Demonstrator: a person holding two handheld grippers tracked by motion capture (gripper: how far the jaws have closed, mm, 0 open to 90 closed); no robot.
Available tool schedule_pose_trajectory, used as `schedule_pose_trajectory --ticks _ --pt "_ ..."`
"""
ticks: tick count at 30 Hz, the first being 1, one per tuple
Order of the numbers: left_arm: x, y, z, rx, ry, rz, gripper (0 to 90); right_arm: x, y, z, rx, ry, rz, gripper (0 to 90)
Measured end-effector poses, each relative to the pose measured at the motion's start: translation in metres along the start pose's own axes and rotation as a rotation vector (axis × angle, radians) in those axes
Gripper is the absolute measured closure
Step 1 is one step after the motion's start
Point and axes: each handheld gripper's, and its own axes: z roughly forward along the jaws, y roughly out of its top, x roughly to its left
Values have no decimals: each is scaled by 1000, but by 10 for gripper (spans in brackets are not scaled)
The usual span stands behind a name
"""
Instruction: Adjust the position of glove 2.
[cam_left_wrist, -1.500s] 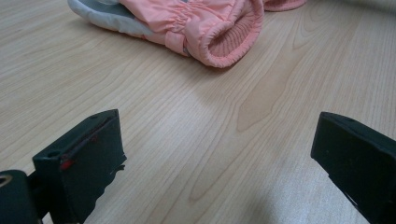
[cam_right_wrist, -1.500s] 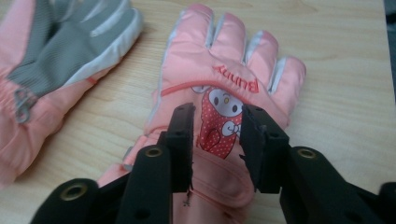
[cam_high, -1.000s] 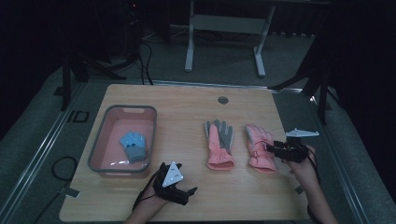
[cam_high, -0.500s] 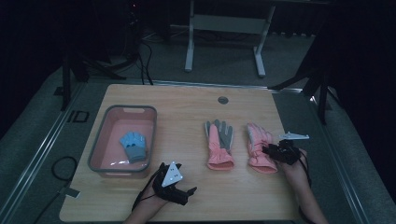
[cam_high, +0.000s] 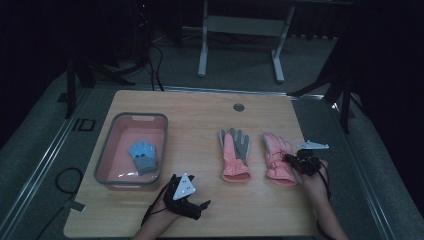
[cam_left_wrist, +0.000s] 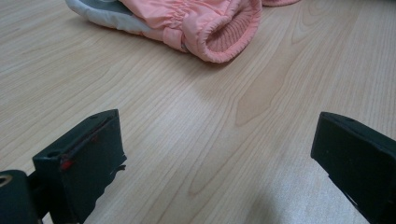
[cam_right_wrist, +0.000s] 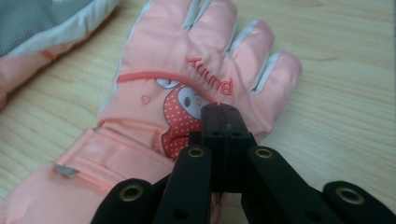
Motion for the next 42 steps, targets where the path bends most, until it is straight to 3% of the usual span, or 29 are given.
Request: schedule_pose_trajectory --ticks 8,12,16,19,20,21,23,25,27,29,31,35,42 --pt "1 0 0 1 0 0 26 3 16 -25 -89 35 28 900" --pt "1 0 1 2 1 0 26 7 24 -35 -127 23 23 900" --pt "0 0 0 3 1 6 26 0 22 -27 -87 28 48 900" --pt "0 -1 0 2 0 3 26 -7 15 -17 -31 77 96 885" --pt "1 -1 0 2 0 1 26 -9 11 -13 -16 100 116 708" --pt "1 -1 0 2 0 2 26 -10 8 -11 -19 117 132 653" --pt "1 -1 1 3 -1 2 26 -11 4 -8 -15 152 157 553" --pt "0 -1 1 6 -1 4 26 -9 2 -5 -8 153 158 514" --pt "0 -1 1 6 0 6 26 -3 1 1 32 103 114 473" --pt "0 -1 1 7 0 9 26 0 0 7 54 83 95 500" --pt "0 -1 1 8 1 8 26 1 -2 10 50 80 78 626" --pt "0 -1 1 10 0 8 26 2 -3 7 29 96 99 843" --pt "0 -1 1 6 1 7 26 -1 12 -15 -24 74 91 883"
